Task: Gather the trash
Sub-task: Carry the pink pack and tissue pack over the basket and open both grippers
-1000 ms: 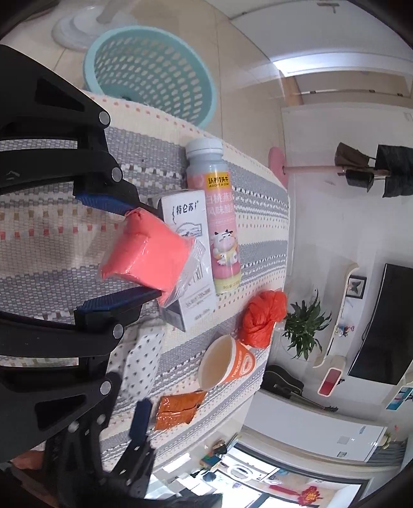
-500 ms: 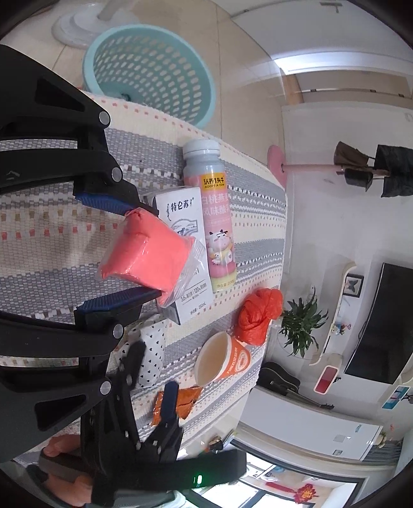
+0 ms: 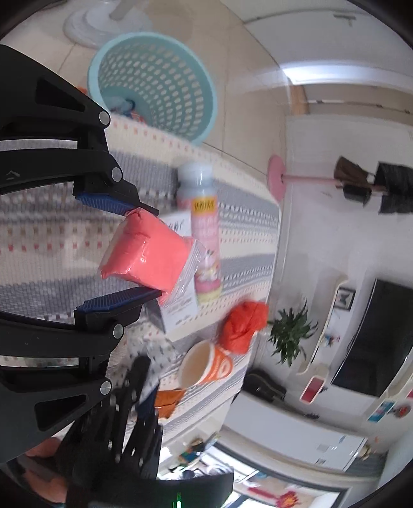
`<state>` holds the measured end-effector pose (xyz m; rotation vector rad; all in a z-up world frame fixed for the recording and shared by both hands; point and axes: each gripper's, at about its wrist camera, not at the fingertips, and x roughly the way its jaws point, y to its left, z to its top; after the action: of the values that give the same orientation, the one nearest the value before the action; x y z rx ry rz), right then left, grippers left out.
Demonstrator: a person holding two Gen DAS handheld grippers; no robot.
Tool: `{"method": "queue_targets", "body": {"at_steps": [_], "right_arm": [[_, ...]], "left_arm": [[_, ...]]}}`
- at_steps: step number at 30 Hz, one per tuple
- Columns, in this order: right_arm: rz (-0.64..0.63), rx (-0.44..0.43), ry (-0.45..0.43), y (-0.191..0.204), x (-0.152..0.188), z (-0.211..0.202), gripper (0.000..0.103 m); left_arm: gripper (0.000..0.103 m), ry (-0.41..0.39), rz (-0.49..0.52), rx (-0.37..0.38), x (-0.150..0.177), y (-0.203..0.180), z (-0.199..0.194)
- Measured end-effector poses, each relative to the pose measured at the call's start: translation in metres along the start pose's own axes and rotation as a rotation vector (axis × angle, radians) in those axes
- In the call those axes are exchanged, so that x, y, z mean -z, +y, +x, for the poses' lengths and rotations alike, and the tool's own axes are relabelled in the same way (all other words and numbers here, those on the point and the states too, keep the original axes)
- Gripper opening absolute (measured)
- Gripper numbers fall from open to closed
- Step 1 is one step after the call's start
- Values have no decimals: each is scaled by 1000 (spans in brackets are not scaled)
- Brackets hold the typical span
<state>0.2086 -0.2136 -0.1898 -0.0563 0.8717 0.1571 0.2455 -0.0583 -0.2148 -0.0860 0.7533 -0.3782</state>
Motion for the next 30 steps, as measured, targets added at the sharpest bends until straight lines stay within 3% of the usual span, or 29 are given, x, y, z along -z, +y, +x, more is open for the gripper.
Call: {"method": "queue_targets", "body": {"at_steps": [4, 9, 14, 22, 30], "right_arm": [[-39, -31, -90, 33, -38, -28, 21], [-64, -131, -174, 88, -92, -37, 21], [-105, -207, -193, 152, -133, -14, 21], [-122, -231, -103, 212, -153, 56, 21], [-5, -226, 13, 210, -164, 118, 25]], "left_arm": [[42, -33, -97, 28, -23, 39, -30], [42, -107, -105, -81, -52, 89, -66], [42, -159, -173, -172, -73, 149, -89], [42, -74, -307, -227, -62, 232, -56], [43, 37, -335, -222, -48, 262, -9]]}}
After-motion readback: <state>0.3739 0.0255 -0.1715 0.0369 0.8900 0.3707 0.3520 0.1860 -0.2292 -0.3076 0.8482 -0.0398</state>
